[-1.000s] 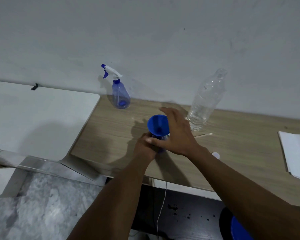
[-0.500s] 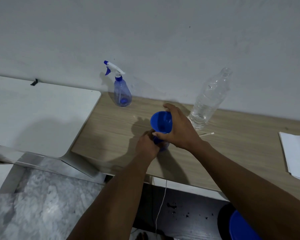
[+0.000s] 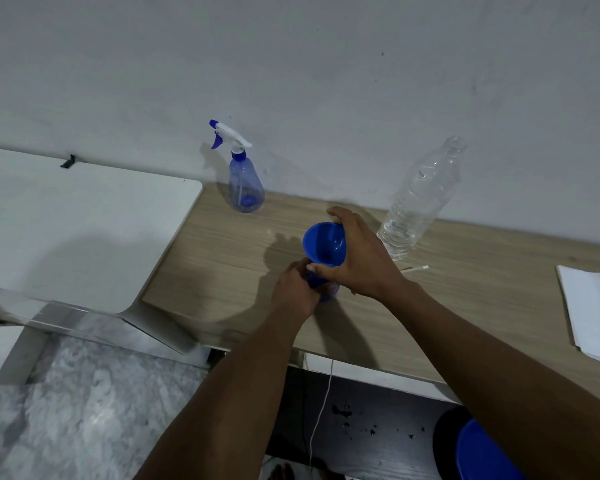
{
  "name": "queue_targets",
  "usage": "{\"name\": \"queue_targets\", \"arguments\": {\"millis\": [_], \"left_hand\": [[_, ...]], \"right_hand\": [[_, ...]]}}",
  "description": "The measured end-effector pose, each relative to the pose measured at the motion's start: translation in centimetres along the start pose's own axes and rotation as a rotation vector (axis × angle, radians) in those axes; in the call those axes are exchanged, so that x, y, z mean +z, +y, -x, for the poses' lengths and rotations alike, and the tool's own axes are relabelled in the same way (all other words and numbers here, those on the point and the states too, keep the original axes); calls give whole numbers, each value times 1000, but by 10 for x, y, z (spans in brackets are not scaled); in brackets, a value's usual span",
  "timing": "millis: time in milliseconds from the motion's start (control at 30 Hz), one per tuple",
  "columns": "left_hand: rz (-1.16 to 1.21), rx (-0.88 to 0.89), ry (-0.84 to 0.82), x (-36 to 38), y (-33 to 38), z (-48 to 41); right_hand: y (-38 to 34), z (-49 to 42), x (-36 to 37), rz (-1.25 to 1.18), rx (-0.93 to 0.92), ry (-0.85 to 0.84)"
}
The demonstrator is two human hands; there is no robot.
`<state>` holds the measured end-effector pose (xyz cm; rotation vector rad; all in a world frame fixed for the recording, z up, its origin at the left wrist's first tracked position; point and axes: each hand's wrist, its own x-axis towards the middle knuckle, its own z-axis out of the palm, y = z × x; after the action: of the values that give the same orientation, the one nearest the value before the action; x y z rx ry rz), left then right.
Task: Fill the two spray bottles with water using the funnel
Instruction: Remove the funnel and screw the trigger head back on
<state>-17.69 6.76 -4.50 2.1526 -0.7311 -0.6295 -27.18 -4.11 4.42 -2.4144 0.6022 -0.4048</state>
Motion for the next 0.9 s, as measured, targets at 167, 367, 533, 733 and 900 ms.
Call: {"name": "queue_targets", "arguments": {"millis": [167, 367, 533, 733, 900], "left_hand": [[-5, 2, 10, 1, 0, 0], [-35, 9, -12, -2, 1, -1], [-62, 21, -35, 0, -5, -4], [-67, 22, -28, -10, -8, -3], [-64, 34, 13, -19, -19, -3]], "right_hand": [[-1, 0, 0, 2, 3, -12], [3, -2, 0, -75, 72, 12], [8, -10, 0, -162, 198, -51], [0, -20, 1, -240, 215, -42], [6, -24, 5, -490, 379, -98]]}}
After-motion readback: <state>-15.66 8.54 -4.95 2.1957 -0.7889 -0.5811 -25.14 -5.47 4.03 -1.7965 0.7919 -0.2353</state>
